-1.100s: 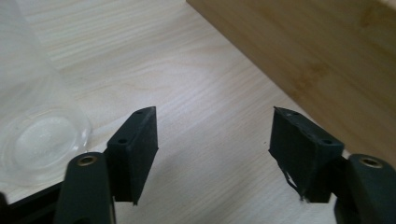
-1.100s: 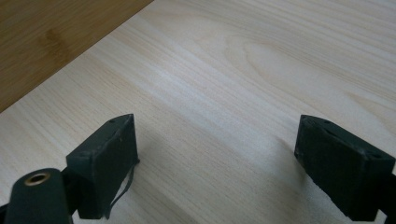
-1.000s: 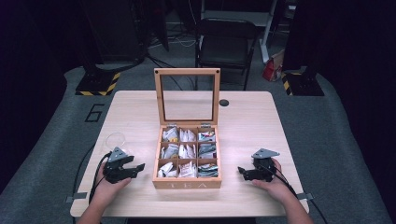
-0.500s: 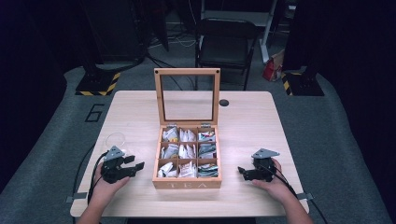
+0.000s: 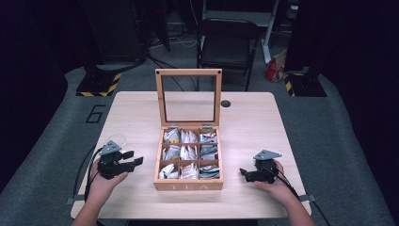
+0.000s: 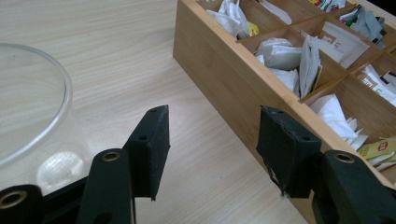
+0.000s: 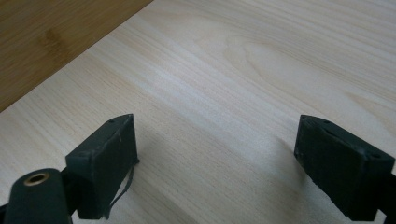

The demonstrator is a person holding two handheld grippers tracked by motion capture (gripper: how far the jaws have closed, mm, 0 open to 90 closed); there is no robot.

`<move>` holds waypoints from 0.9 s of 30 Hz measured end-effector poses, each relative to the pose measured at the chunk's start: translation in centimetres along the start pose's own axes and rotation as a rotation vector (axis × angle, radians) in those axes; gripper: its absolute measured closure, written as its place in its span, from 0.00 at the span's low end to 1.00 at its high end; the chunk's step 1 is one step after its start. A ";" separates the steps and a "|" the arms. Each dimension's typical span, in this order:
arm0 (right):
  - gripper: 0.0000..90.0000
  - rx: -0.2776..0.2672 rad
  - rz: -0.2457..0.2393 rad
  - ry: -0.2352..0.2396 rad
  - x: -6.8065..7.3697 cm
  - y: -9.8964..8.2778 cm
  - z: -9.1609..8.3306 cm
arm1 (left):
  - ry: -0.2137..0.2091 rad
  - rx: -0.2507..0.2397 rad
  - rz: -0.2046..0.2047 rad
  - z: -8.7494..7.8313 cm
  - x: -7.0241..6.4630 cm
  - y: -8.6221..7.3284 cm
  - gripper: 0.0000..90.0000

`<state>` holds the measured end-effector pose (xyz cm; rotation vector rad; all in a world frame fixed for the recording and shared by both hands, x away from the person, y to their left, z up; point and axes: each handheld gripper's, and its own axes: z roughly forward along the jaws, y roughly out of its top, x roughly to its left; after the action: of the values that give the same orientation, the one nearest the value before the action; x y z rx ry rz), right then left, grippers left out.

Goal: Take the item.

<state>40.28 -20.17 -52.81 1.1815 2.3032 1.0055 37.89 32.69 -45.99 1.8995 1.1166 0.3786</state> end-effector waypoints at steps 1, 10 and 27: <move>0.14 0.000 0.001 0.000 0.0 0.0 0.0 | 0.000 0.002 0.001 0.0 0.0 0.2 0.49; 0.14 -0.001 0.002 -0.001 0.0 0.0 0.0 | 0.001 -0.016 0.001 0.1 -0.4 1.6 0.49; 0.14 -0.001 0.002 0.000 0.0 0.0 0.0 | 0.005 -0.015 0.020 0.7 -1.2 3.9 0.50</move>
<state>40.28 -20.16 -52.81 1.1833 2.3021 1.0066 39.82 30.51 -43.06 1.8993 1.0959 0.4024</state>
